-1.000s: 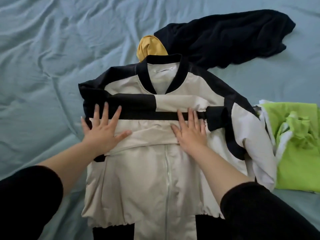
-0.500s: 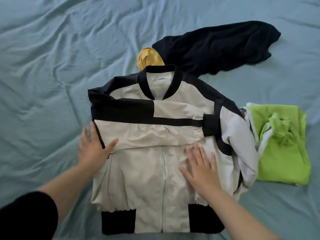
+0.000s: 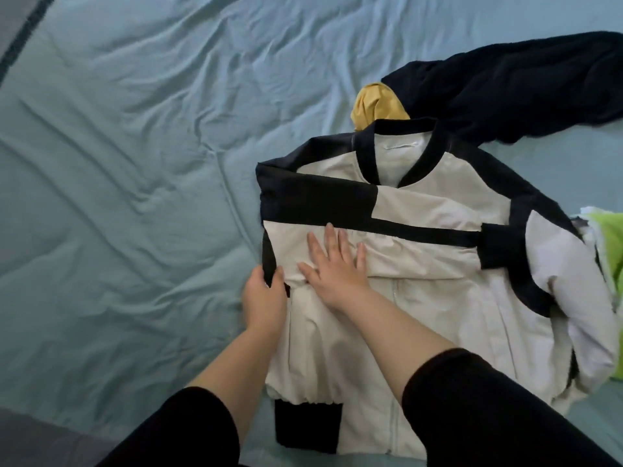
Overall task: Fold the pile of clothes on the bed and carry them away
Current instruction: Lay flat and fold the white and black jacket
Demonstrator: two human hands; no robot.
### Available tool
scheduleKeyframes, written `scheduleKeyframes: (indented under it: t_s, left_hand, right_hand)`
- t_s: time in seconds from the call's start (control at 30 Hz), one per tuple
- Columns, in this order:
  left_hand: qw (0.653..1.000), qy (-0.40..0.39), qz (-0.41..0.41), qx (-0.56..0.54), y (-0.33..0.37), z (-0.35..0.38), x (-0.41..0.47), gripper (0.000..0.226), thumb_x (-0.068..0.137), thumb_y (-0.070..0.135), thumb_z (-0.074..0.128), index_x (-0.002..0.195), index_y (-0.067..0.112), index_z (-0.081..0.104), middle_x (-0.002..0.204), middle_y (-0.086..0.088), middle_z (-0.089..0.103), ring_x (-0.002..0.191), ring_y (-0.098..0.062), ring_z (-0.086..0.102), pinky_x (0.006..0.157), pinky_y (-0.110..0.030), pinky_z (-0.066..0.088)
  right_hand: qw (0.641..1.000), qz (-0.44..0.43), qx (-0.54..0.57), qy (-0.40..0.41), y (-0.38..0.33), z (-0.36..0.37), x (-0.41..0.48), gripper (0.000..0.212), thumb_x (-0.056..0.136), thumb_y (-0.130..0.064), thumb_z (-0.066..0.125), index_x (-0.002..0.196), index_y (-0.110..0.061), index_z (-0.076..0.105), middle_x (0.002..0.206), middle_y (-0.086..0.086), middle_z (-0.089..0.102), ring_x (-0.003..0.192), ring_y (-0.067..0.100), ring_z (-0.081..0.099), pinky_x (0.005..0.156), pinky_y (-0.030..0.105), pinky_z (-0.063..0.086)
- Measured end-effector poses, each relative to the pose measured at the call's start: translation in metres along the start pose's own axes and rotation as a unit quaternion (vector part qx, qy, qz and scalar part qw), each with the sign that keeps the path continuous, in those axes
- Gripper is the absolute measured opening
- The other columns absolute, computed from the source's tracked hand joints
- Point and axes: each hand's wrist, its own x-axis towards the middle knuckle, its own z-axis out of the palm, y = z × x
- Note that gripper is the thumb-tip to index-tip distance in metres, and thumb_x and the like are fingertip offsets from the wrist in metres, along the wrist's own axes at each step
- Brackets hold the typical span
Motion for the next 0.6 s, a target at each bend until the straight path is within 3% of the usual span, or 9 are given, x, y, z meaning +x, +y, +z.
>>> scheduleKeyframes:
  t_s: [0.1, 0.2, 0.37, 0.43, 0.5, 0.53, 0.6]
  left_hand:
    - [1.000, -0.001, 0.020, -0.002, 0.001, -0.028, 0.016, 0.010, 0.095, 0.028, 0.054, 0.088, 0.022, 0.058, 0.080, 0.009, 0.063, 0.079, -0.017, 0.059, 0.069, -0.030, 0.040]
    - [0.999, 0.015, 0.032, 0.010, -0.006, -0.074, 0.037, 0.016, 0.095, 0.028, 0.054, 0.088, 0.014, 0.058, 0.084, 0.001, 0.065, 0.082, -0.021, 0.059, 0.074, -0.034, 0.045]
    - [0.998, 0.032, 0.034, 0.037, -0.028, -0.153, 0.065, 0.012, 0.095, 0.029, 0.055, 0.085, 0.024, 0.059, 0.081, 0.007, 0.065, 0.083, -0.018, 0.063, 0.064, -0.025, 0.045]
    - [0.999, -0.007, 0.038, 0.027, -0.031, -0.165, 0.071, 0.005, 0.095, 0.028, 0.056, 0.097, 0.025, 0.060, 0.093, 0.005, 0.067, 0.094, -0.020, 0.064, 0.076, -0.032, 0.051]
    - [0.996, -0.043, 0.035, 0.072, -0.030, -0.167, 0.069, 0.037, 0.093, 0.033, 0.058, 0.127, 0.021, 0.050, 0.122, -0.002, 0.060, 0.116, -0.024, 0.056, 0.096, -0.043, 0.047]
    - [0.987, -0.051, 0.038, 0.146, -0.031, -0.166, 0.066, 0.058, 0.092, 0.037, 0.059, 0.143, 0.022, 0.035, 0.138, -0.005, 0.048, 0.128, -0.026, 0.046, 0.104, -0.046, 0.041]
    - [0.927, -0.046, 0.096, 0.360, -0.032, -0.160, 0.054, 0.085, 0.091, 0.040, 0.057, 0.153, 0.031, -0.001, 0.158, -0.008, 0.014, 0.143, -0.027, 0.022, 0.114, -0.046, 0.026]
  right_hand:
    - [1.000, -0.002, -0.016, 0.000, -0.027, 0.004, 0.008, 0.062, 0.096, -0.060, 0.009, 0.147, -0.039, -0.020, 0.152, -0.004, -0.037, 0.141, 0.020, -0.033, 0.109, 0.052, -0.026]
    - [0.999, -0.027, -0.017, -0.001, -0.068, 0.012, 0.011, 0.061, 0.096, -0.061, 0.008, 0.147, -0.040, -0.019, 0.152, -0.007, -0.036, 0.141, 0.017, -0.031, 0.108, 0.055, -0.026]
    - [0.997, -0.071, 0.011, -0.025, -0.140, 0.034, 0.020, 0.062, 0.095, -0.062, 0.008, 0.147, -0.040, -0.017, 0.153, -0.010, -0.033, 0.142, 0.015, -0.029, 0.110, 0.054, -0.024]
    - [0.997, -0.071, 0.011, -0.011, -0.148, 0.039, 0.021, 0.063, 0.095, -0.062, 0.009, 0.148, -0.039, -0.017, 0.153, -0.010, -0.033, 0.142, 0.014, -0.030, 0.108, 0.051, -0.026]
    - [0.997, -0.075, -0.020, 0.026, -0.137, 0.044, 0.012, 0.063, 0.095, -0.062, 0.008, 0.148, -0.038, -0.015, 0.153, -0.010, -0.032, 0.141, 0.012, -0.030, 0.108, 0.048, -0.026]
    - [0.995, -0.075, -0.044, 0.043, -0.125, 0.048, 0.004, 0.063, 0.095, -0.062, 0.008, 0.148, -0.038, -0.015, 0.152, -0.010, -0.032, 0.140, 0.011, -0.031, 0.109, 0.047, -0.026]
    - [0.993, -0.063, -0.086, 0.057, -0.093, 0.056, -0.019, 0.063, 0.095, -0.061, 0.008, 0.146, -0.037, -0.020, 0.152, -0.008, -0.033, 0.138, 0.009, -0.033, 0.110, 0.047, -0.027]
